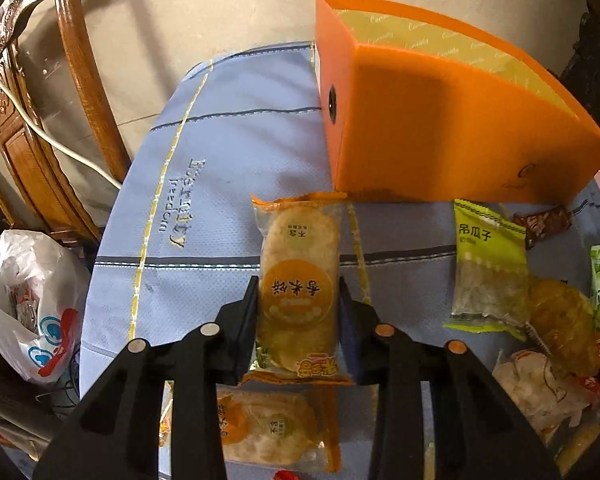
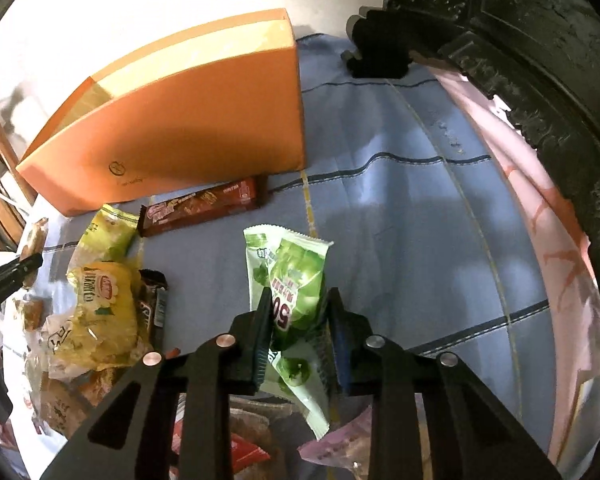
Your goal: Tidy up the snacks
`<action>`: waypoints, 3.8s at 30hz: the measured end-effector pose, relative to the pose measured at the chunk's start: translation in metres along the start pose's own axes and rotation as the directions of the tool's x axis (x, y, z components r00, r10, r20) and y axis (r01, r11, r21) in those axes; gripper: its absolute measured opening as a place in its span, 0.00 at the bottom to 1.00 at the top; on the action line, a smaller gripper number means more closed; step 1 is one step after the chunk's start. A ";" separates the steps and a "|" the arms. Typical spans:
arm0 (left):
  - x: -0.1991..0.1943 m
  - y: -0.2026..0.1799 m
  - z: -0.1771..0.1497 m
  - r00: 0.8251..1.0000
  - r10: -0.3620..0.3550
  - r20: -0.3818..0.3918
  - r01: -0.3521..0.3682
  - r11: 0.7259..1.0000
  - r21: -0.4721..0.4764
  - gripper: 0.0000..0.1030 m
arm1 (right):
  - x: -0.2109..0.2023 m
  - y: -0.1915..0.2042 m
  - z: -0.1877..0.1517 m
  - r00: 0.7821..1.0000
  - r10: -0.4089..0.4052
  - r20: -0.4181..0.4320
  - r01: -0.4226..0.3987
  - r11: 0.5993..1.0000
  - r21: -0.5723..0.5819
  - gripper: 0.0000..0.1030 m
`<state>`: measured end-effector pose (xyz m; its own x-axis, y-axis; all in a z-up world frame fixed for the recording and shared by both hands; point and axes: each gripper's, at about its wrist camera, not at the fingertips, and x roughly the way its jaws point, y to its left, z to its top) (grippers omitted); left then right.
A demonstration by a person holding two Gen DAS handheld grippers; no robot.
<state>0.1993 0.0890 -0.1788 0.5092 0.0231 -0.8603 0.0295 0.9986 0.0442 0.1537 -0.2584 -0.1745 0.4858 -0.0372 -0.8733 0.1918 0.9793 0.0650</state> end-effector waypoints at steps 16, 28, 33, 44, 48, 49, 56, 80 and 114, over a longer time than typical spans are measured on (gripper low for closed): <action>-0.047 -0.002 0.015 0.996 -0.034 0.087 0.034 0.999 -0.003 0.34 | -0.041 -0.018 0.019 0.994 0.018 0.107 -0.023 0.998 0.053 0.21; -0.072 -0.006 0.014 0.991 -0.061 0.116 0.061 0.998 0.010 0.34 | -0.033 -0.044 0.000 0.984 -0.178 -0.005 0.177 0.976 0.123 0.96; -0.067 -0.001 0.011 0.993 -0.059 0.106 0.061 0.998 -0.022 0.34 | -0.009 -0.030 0.005 0.980 -0.157 -0.125 0.187 0.943 0.275 0.96; -0.058 0.012 0.010 0.979 -0.169 0.113 0.175 0.983 -0.049 0.34 | 0.056 -0.048 0.026 0.936 -0.134 -0.324 0.325 0.678 0.659 0.96; -0.054 0.015 0.011 0.975 -0.194 0.107 0.200 0.979 -0.047 0.34 | 0.056 -0.031 0.021 0.938 -0.180 -0.295 0.329 0.724 0.606 0.61; -0.055 0.015 0.011 0.974 -0.197 0.110 0.203 0.978 -0.042 0.34 | 0.053 -0.031 0.021 0.941 -0.179 -0.287 0.322 0.738 0.593 0.55; -0.061 0.021 0.006 0.975 -0.191 0.115 0.198 0.979 -0.049 0.34 | 0.021 -0.059 0.003 0.983 -0.010 -0.184 0.125 0.772 0.623 0.27; -0.069 0.021 -0.006 0.982 -0.161 0.100 0.167 0.984 -0.061 0.34 | 0.060 -0.013 0.019 0.907 -0.309 -0.285 0.407 0.814 0.414 0.86; -0.154 -0.047 0.140 0.944 -0.136 0.301 0.148 0.989 -0.015 0.34 | -0.091 0.007 0.161 0.956 0.250 0.153 -0.277 0.941 0.195 0.29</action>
<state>0.2397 0.0319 0.0230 0.7354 -0.1289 -0.6653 0.0918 0.9916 -0.0907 0.2481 -0.2799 -0.0166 0.6428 0.1790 -0.7448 0.2122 0.8926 0.3978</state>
